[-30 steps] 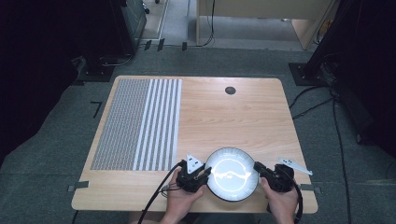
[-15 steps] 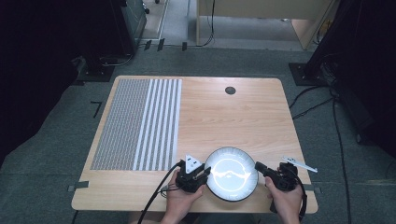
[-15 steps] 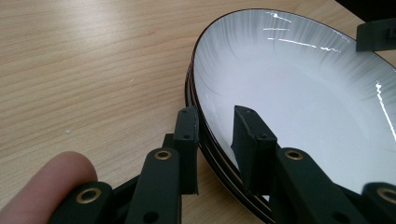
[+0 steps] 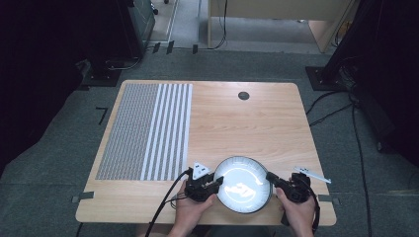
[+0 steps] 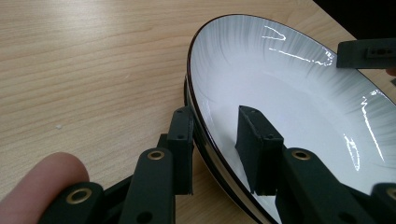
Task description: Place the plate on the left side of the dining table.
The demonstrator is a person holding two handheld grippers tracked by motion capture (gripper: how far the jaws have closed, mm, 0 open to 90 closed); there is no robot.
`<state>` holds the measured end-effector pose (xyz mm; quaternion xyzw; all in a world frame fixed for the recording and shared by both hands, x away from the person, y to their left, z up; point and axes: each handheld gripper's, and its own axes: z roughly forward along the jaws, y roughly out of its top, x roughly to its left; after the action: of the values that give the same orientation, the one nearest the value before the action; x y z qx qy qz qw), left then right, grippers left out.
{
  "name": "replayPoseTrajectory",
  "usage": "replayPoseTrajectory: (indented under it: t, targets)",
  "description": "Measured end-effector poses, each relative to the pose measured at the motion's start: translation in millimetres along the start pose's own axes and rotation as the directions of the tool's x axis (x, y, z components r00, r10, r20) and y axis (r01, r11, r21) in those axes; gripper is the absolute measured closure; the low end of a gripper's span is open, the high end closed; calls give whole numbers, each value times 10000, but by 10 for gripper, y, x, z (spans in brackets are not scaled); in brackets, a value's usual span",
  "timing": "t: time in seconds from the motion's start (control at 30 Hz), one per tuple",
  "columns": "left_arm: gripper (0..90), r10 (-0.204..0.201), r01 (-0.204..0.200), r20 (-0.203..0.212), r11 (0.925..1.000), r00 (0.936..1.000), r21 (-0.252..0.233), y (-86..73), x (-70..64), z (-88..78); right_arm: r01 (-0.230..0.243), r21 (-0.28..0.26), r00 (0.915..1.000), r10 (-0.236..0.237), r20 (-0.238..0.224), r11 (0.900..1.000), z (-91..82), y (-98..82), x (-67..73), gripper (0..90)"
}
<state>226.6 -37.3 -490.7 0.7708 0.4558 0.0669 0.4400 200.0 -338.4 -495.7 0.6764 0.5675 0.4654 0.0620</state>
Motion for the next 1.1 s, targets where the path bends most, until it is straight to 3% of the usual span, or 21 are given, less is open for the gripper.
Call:
replayPoseTrajectory:
  t: [0.13,0.2,0.23,0.33,0.4,0.5,0.57,0.6,0.67,0.73,0.83,0.97,1.1]
  targets:
    - [629,41,-42,163,10000,9999,52,-7,2,-7,-399,189,9984,406,-386,9990,49,-17,-44,868]
    - [610,27,-28,202,10000,9998,79,-9,-2,-9,-816,7,9946,815,-645,9967,63,-32,-80,860]
    - [632,36,-37,176,10000,9998,84,-11,-2,-10,-1073,119,9903,1080,-877,9942,62,-19,-111,856]
    - [651,-30,28,195,10000,9998,83,-14,12,-14,-1158,234,9884,1175,-963,9930,58,-13,-118,852]
    - [668,-125,122,276,9999,9995,99,-13,24,-19,-938,407,9916,970,-858,9948,47,1,-101,825]
    - [681,-119,118,298,9999,9995,49,-15,19,-32,-44,691,9997,60,-227,9976,25,7,5,810]
    - [683,-171,170,309,9998,9994,50,-16,20,-41,176,881,9998,-182,59,9960,15,8,57,811]
    - [683,-234,232,329,9997,9992,70,-19,25,-40,58,911,10000,-62,43,9958,10,9,57,813]
    - [682,-235,232,411,9997,9989,89,-20,30,-40,-652,967,9976,669,-151,9932,-4,15,19,831]
    - [685,-288,284,430,9996,9987,92,-18,29,-45,-1362,1064,9890,1415,-440,9849,-11,24,-43,852]
    - [697,-430,428,417,9991,9982,51,-3,41,-66,-1497,1107,9859,1568,-582,9825,-15,22,-41,850]
    - [738,-720,729,239,9967,9971,-361,35,94,-146,-1527,1266,9839,1628,-741,9801,20,-21,19,851]
    - [749,-769,781,309,9961,9966,-400,58,127,-168,-1422,880,9869,1480,-642,9859,64,-48,84,831]
